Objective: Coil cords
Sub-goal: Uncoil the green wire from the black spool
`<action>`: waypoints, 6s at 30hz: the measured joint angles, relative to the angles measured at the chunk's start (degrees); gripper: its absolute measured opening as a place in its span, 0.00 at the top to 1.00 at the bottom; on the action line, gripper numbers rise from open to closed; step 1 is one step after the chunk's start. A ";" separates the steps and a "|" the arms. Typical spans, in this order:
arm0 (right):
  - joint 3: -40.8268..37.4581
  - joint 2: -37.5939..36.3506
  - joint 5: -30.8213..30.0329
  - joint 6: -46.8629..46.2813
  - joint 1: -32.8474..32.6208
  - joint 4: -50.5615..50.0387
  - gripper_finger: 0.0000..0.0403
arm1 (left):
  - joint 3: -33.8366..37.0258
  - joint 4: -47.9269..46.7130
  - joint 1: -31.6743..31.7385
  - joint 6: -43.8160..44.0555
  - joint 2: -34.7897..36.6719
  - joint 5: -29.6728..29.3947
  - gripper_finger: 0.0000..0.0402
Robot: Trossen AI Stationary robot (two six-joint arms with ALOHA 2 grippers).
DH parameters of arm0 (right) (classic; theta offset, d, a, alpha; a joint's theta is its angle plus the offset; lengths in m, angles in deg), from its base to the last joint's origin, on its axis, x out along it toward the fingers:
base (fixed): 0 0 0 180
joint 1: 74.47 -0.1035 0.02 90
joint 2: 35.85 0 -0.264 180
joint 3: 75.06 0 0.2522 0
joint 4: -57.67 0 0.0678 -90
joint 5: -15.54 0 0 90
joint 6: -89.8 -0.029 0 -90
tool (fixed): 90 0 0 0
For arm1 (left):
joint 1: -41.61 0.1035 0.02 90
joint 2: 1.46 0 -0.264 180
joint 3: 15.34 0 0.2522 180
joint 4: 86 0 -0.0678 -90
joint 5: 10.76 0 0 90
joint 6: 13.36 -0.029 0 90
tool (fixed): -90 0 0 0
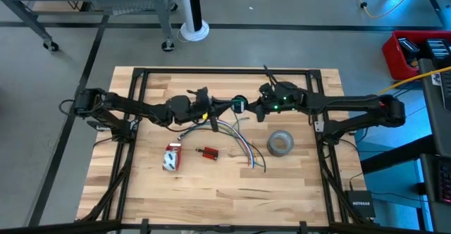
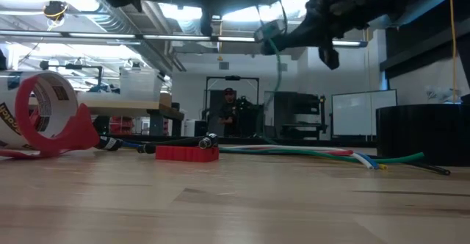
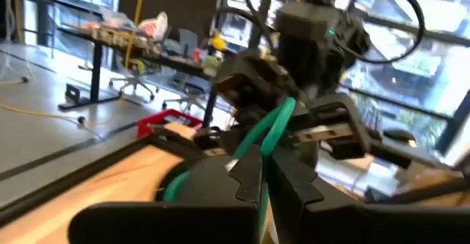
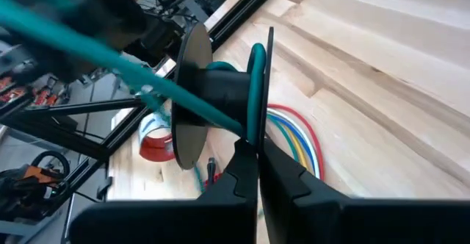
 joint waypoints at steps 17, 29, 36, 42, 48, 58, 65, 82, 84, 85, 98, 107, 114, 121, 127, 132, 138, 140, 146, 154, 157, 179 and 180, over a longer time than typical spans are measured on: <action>0.02 -3.85 -2.47 0.19 3.03 3.79 1.00 | -1.05 -17.35 -6.47 1.99 0.00 -4.42 0.99; 0.02 -10.61 -2.65 1.47 5.40 -3.35 1.00 | -1.00 -23.69 -9.32 3.90 0.00 -9.74 0.99; 0.02 -12.58 0.89 1.51 5.28 -7.43 1.00 | -0.96 -28.11 -8.91 4.95 0.00 -19.89 0.99; 0.04 -12.50 6.64 1.14 5.20 -12.66 1.00 | -0.96 -27.41 -6.25 3.10 0.00 -30.56 0.99; 0.04 -12.41 6.61 1.07 5.21 -17.10 1.00 | -0.96 -24.16 -1.47 3.05 0.00 -31.87 0.99; 0.04 -9.76 0.51 1.09 5.22 -17.33 1.00 | -0.96 -1.87 2.18 -3.09 0.07 -17.17 0.99; 0.02 -4.68 -4.96 1.09 5.27 -11.35 1.00 | -1.01 -1.31 -1.32 -1.60 0.07 -10.26 0.99; 0.00 -1.48 -12.55 1.49 5.27 0.08 1.00 | -1.07 -9.90 -11.25 -4.84 0.04 -6.69 0.99; 0.00 -1.48 -12.92 1.49 5.27 0.26 1.00 | -1.07 -12.57 -11.94 -4.12 0.04 -6.67 0.99; 0.00 -1.48 -12.97 1.51 5.27 0.80 1.00 | -1.07 -14.12 -12.21 -3.60 0.04 -6.69 0.99; 0.00 -2.24 -11.04 1.55 5.27 7.39 1.00 | -1.07 -32.06 -11.87 7.83 0.04 -8.11 0.99; 0.00 -4.15 -8.19 1.53 5.27 9.71 1.00 | -1.07 -37.46 -9.90 9.90 0.02 -8.08 0.97; 0.00 -4.45 -5.84 1.53 5.27 9.43 0.99 | -1.05 -38.14 -8.29 11.22 -0.02 -5.39 0.80; 0.00 -4.45 -3.60 1.53 5.27 7.56 1.00 | -1.05 -38.89 -6.42 13.05 -0.02 -5.74 0.68; 0.00 -4.45 -0.87 1.53 5.27 4.71 0.99 | -1.05 -42.44 -4.79 8.64 -0.02 -12.63 0.70; 0.00 -4.45 -0.83 1.62 5.27 2.31 0.99 | -1.05 -42.45 -2.68 5.09 -0.02 -14.37 0.74; 0.02 -4.45 3.20 1.71 5.27 1.11 0.99 | -1.05 -42.65 -0.26 4.52 0.15 -14.59 0.77; 0.02 -4.45 3.08 1.73 5.25 0.03 0.99 | -1.05 -43.76 -0.41 5.70 0.71 -14.72 0.77; 0.02 -4.45 1.59 3.22 5.27 -1.08 0.99 | -0.97 -58.28 -2.21 14.73 3.25 -16.76 0.80; 0.04 -4.45 5.49 4.55 5.27 -0.37 0.99 | -0.98 -39.19 -1.68 2.04 4.61 -20.36 0.82; 0.04 -4.43 8.58 4.73 5.20 -0.42 0.99 | -1.02 -28.49 0.08 -5.68 4.61 -16.71 0.82; 0.07 -3.30 15.55 7.72 5.22 5.27 0.99 | -1.05 -12.42 5.09 -1.40 4.59 9.89 0.82; 0.07 -3.30 15.55 7.74 5.25 5.38 0.99 | -1.05 -12.41 4.97 -1.28 4.59 10.02 0.82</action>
